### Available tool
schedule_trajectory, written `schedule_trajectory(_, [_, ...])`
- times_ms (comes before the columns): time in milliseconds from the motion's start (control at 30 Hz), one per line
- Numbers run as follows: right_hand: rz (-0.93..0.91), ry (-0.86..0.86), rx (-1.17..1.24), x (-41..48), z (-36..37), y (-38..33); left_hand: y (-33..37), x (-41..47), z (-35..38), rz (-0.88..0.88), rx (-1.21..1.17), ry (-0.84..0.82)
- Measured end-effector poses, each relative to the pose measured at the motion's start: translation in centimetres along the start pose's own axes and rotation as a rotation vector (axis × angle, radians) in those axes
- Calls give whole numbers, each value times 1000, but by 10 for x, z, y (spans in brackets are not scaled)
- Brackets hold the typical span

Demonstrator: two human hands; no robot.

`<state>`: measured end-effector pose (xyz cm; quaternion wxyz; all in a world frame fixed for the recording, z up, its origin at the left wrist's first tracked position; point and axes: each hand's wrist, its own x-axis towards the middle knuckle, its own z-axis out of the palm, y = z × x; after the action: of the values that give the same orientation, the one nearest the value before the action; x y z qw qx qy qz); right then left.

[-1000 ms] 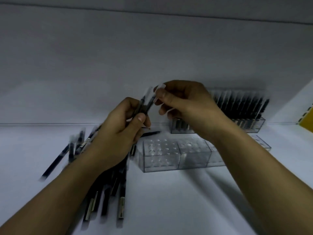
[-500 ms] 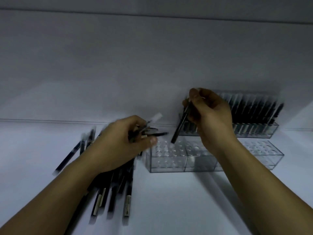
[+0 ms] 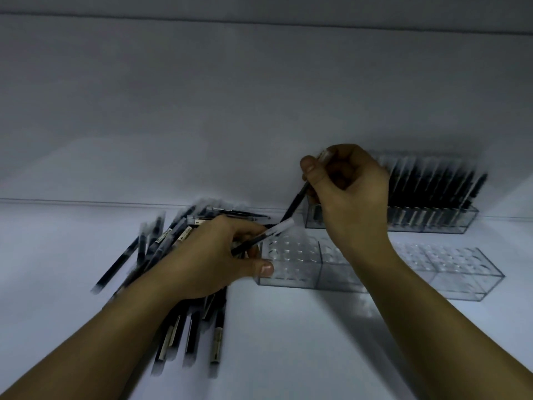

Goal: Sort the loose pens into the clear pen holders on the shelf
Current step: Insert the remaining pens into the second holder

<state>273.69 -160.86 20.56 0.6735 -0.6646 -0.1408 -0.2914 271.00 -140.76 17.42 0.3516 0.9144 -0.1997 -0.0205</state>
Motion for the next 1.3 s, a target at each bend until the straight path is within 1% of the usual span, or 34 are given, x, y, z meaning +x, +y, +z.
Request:
schedule_trajectory(100, [-40, -23, -62, 0, 1, 4, 2, 0, -1, -26, -4, 13])
schedule_trajectory(167, [-63, -65, -92, -1, 3, 5, 6, -3, -5, -45, -59, 49])
schedule_trajectory(267, [-78, -165, -163, -5, 5, 5, 12, -4, -17, -46, -299, 152])
schedule_trajectory(367, [-78, -248, -228, -9, 8, 6, 5, 0, -34, -211, -597, 274])
schedule_trajectory(433, [-82, -261, -248, -9, 8, 8, 2, 0, -39, -204, -742, 306])
schedule_trajectory(600, [-85, -267, -256, -9, 11, 8, 5, -4, -30, -109, -782, 334])
schedule_trajectory(767, [-147, -317, -349, -16, 15, 11, 13, -4, -22, -63, -902, 355])
schedule_trajectory(867, [-122, -292, -371, -18, 14, 12, 15, -7, -21, -16, -927, 363])
schedule_trajectory(933, [-111, -243, -358, -17, 12, 7, 16, -7, -20, 1, -886, 376])
schedule_trajectory(1000, [-94, -168, -253, -15, 10, 1, 15, -7, -19, 13, -838, 369])
schedule_trajectory(1067, [-70, -151, -123, -12, 9, -5, 15, -7, -18, 44, -825, 343])
schedule_trajectory(1200, [-50, -241, 40, -14, 10, -14, 20, -6, -13, 114, -833, 309])
schedule_trajectory(1300, [3, -271, 132, -16, 11, -19, 20, -5, -11, 134, -815, 295])
